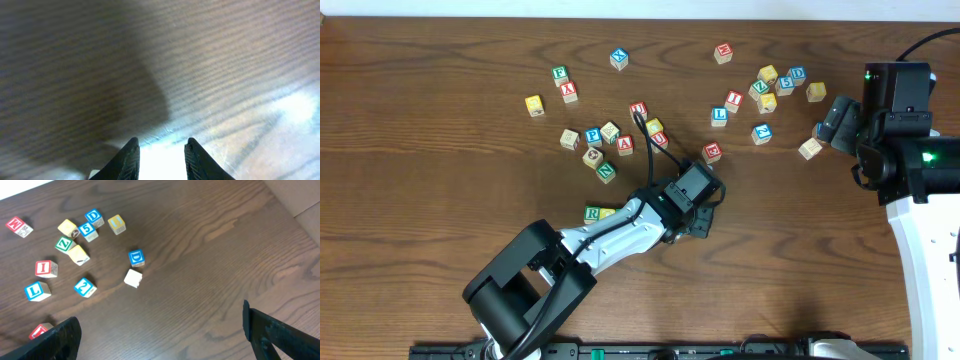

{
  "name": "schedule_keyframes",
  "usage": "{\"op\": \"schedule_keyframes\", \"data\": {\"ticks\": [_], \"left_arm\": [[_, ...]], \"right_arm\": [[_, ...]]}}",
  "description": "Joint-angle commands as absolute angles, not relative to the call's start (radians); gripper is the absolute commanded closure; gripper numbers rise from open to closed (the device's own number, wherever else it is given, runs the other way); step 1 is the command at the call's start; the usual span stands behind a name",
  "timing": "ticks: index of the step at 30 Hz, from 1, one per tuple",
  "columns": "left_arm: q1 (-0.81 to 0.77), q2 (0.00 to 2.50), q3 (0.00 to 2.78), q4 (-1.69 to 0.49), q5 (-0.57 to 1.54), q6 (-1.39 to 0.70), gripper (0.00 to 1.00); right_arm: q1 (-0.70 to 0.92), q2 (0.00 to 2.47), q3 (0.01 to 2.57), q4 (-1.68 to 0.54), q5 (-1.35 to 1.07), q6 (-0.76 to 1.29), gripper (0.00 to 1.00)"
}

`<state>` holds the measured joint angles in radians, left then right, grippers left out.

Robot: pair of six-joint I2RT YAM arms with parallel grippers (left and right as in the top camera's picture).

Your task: Spell out ROBOT

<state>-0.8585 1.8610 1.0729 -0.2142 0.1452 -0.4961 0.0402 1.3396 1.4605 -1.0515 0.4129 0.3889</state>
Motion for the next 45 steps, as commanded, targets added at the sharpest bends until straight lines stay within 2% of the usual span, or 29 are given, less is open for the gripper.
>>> {"op": "schedule_keyframes", "data": {"ticks": [1,10,18,24,32,45], "left_arm": [[-0.855,1.868,1.093,-0.223,0.194,-0.457,0.70],[-0.855,1.868,1.093,-0.223,0.210,-0.381,0.70],[-0.855,1.868,1.094,-0.226,0.341,-0.254,0.71],[-0.855,1.868,1.094,-0.284,0.340,-0.255,0.76],[-0.855,1.868,1.093,-0.414,0.218,-0.268,0.77],[-0.855,1.868,1.093,-0.329,0.134,-0.268,0.77]], "right_arm": [[0.037,1.337,1.475,-1.052,0.427,0.380,0.01],[0.037,1.337,1.475,-1.052,0.427,0.380,0.01],[0.037,1.337,1.475,-1.052,0.427,0.381,0.01],[0.037,1.337,1.475,-1.052,0.427,0.381,0.01],[0.037,1.337,1.475,-1.052,0.427,0.381,0.01],[0.037,1.337,1.475,-1.052,0.427,0.381,0.01]]}}
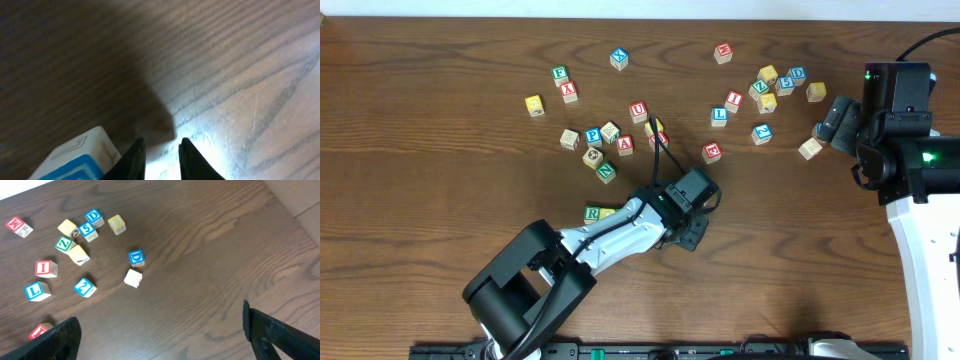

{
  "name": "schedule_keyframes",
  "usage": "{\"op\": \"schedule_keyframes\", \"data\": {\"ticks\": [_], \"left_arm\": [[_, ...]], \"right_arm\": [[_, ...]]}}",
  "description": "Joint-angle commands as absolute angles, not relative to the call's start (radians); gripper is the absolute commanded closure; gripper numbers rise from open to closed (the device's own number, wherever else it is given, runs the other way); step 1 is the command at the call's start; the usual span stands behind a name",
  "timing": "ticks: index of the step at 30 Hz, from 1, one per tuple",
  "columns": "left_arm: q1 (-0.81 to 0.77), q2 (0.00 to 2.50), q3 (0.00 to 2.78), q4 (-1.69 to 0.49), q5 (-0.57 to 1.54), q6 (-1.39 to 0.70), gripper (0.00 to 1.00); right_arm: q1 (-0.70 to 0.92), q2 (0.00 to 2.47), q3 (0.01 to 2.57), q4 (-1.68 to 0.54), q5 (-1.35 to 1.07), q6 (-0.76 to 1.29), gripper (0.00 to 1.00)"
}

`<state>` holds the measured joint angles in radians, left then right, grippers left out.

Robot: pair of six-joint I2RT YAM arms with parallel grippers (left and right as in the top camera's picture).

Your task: Spell out ROBOT

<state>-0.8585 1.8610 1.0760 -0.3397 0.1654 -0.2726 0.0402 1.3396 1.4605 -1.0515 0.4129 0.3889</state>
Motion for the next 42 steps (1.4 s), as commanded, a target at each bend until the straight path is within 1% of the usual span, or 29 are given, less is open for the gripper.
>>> {"op": "schedule_keyframes", "data": {"ticks": [1,4,9,16,21,22,23,24,30,33,38,42], "left_arm": [[-0.855,1.868,1.093,-0.327,0.120,-0.278,0.77],[-0.855,1.868,1.093,-0.328,0.057,-0.327,0.77],[-0.855,1.868,1.093,-0.323,0.012,-0.380,0.78],[-0.857,1.868,1.094,-0.302,0.018,-0.379,0.78],[-0.887,1.868,1.100,-0.300,0.018,-0.334,0.78],[-0.894,1.868,1.103,-0.300,0.018,-0.334,0.81],[-0.901,1.868,1.109,-0.300,0.017,-0.334,0.87],[-0.905,1.868,1.114,-0.301,0.017,-0.334,0.89],[-0.911,1.856,1.150,-0.306,0.017,-0.334,0.89],[-0.911,1.839,1.158,-0.305,0.002,-0.334,0.93],[-0.907,1.829,1.159,-0.313,-0.148,-0.392,0.92],[-0.879,1.829,1.159,-0.312,-0.190,-0.449,0.93]], "right_arm": [[0.037,1.337,1.475,-1.052,0.427,0.381,0.01],[0.037,1.337,1.475,-1.052,0.427,0.381,0.01],[0.037,1.337,1.475,-1.052,0.427,0.381,0.01],[0.037,1.337,1.475,-1.052,0.427,0.381,0.01],[0.037,1.337,1.475,-1.052,0.427,0.381,0.01],[0.037,1.337,1.475,-1.052,0.427,0.381,0.01],[0.037,1.337,1.475,-1.052,0.427,0.380,0.01],[0.037,1.337,1.475,-1.052,0.427,0.381,0.01],[0.037,1.337,1.475,-1.052,0.427,0.381,0.01],[0.037,1.337,1.475,-1.052,0.427,0.381,0.01],[0.037,1.337,1.475,-1.052,0.427,0.381,0.01],[0.037,1.337,1.475,-1.052,0.427,0.381,0.01]]}}
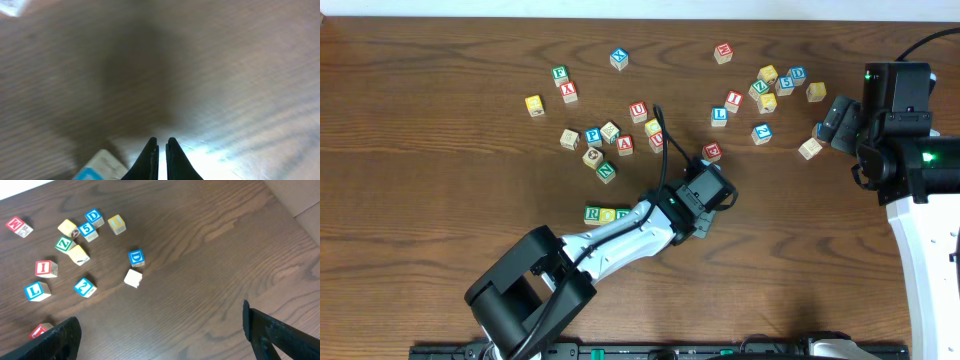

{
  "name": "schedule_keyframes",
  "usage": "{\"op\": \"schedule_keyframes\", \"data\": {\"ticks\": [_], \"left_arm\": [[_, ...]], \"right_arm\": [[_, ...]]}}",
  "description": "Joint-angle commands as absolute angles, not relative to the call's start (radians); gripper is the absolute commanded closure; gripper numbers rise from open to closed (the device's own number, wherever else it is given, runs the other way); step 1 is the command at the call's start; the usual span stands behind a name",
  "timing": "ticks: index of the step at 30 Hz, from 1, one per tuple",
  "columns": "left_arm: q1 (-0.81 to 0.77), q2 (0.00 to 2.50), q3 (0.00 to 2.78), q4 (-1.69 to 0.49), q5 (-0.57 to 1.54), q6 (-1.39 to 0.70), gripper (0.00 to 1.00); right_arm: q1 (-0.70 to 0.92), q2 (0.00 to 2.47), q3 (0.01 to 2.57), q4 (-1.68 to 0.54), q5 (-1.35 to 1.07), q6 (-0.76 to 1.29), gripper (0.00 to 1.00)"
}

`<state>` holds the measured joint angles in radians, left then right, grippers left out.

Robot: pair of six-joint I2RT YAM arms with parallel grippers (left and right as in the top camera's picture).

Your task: Spell out ROBOT

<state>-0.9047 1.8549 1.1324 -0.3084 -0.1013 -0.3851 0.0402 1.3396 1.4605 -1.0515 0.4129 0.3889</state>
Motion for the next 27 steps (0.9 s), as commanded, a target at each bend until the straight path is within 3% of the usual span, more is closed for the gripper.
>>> {"op": "schedule_keyframes", "data": {"ticks": [1,12,27], "left_arm": [[-0.872,1.829,1.159,-0.313,-0.197,-0.461,0.93],[-0.765,1.829,1.160,-0.366,-0.199,-0.548,0.92],[-0.765,1.829,1.160,-0.417,-0.161,-0.544,0.93]], "right_arm": [[0.037,1.337,1.475,-1.052,0.427,0.380,0.01],[0.037,1.337,1.475,-1.052,0.427,0.381,0.01],[0.037,1.337,1.475,-1.052,0.427,0.380,0.01]]}}
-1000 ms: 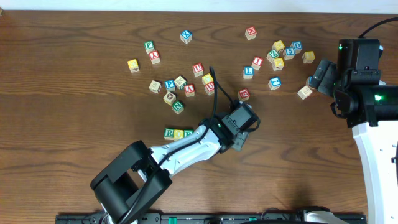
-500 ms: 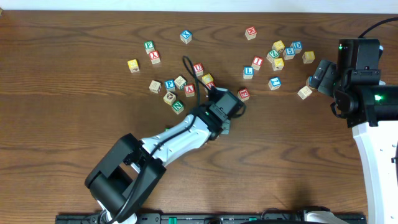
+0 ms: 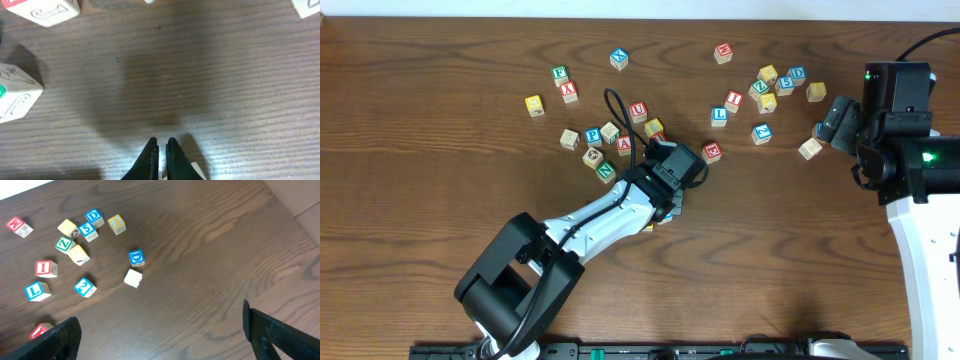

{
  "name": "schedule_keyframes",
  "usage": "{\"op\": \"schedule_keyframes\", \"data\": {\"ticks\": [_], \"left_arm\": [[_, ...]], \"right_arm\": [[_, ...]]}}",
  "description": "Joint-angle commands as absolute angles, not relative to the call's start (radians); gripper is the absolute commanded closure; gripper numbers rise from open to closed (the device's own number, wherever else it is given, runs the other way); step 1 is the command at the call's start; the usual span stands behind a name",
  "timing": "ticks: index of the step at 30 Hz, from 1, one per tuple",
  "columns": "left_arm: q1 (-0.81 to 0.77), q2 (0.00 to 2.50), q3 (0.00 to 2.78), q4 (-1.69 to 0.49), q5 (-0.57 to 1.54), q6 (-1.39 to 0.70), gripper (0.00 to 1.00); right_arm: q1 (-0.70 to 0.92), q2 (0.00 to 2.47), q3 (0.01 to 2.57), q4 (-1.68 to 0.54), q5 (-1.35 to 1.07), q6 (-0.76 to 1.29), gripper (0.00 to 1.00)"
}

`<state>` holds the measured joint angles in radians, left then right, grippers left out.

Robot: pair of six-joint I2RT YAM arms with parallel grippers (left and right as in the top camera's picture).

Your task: Spell out ROBOT

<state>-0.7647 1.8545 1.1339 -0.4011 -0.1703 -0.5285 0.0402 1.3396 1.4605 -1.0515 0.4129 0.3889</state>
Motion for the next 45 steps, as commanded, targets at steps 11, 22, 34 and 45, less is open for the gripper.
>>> {"op": "schedule_keyframes", "data": {"ticks": [11,22,34,45], "left_arm": [[-0.765,1.829,1.160,-0.438,-0.110,-0.509,0.93],[-0.765,1.829,1.160,-0.456,-0.081,-0.449,0.93],[-0.765,1.829,1.160,-0.455,-0.034,-0.384,0.92],[-0.765,1.829,1.160,-0.456,-0.033,-0.348,0.93]], "right_arm": [[0.037,1.337,1.475,-1.052,0.427,0.380,0.01],[0.037,1.337,1.475,-1.052,0.427,0.381,0.01],[0.037,1.337,1.475,-1.052,0.427,0.381,0.01],[0.037,1.337,1.475,-1.052,0.427,0.381,0.01]]}}
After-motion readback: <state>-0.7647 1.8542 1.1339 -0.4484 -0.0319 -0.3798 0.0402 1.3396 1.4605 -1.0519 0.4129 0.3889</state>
